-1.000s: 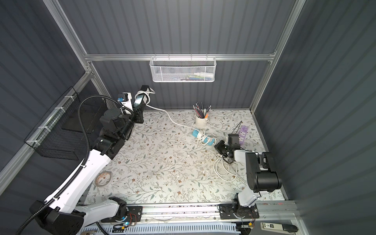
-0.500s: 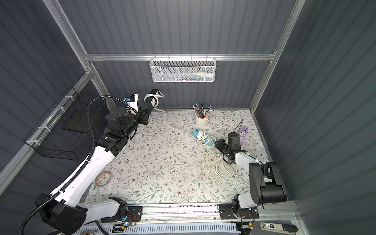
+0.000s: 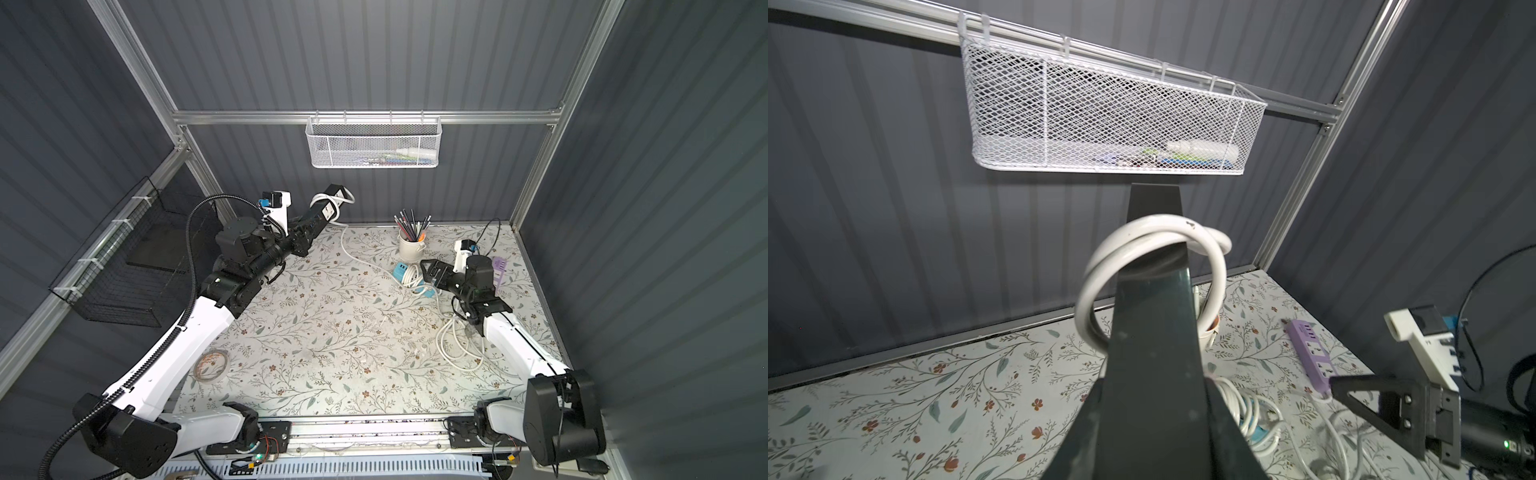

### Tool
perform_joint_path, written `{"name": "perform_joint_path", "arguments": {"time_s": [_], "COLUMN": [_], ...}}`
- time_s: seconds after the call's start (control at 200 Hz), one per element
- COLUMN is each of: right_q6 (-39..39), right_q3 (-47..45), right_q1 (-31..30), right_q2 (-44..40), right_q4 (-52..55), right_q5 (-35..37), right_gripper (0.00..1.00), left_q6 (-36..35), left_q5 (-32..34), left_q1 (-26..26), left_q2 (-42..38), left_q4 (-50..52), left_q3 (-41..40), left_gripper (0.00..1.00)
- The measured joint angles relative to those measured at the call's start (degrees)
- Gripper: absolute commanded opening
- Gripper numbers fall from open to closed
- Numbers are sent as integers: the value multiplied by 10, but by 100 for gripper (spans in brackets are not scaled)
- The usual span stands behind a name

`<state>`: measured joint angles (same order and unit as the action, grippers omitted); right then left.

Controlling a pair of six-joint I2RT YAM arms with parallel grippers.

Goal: Unwrap the cord wrapped around the power strip
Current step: Unwrap the power cord from the power strip.

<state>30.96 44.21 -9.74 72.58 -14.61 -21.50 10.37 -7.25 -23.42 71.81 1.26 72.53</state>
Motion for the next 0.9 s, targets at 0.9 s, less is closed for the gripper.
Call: {"name": "perform_joint_path", "arguments": {"time_s": [0.9], "right_q6": [-68], "right_q3": [197], "right_q1": [-137], "right_q2": [307], "right_q4": [-351], "right_q5": [-133], "right_gripper": [99], "left_q6": [45], "left_q5": [-91], "left_q1": [0], "left_q2": [14], "left_q4": [4], "left_q3": [30], "left_gripper": [0]}}
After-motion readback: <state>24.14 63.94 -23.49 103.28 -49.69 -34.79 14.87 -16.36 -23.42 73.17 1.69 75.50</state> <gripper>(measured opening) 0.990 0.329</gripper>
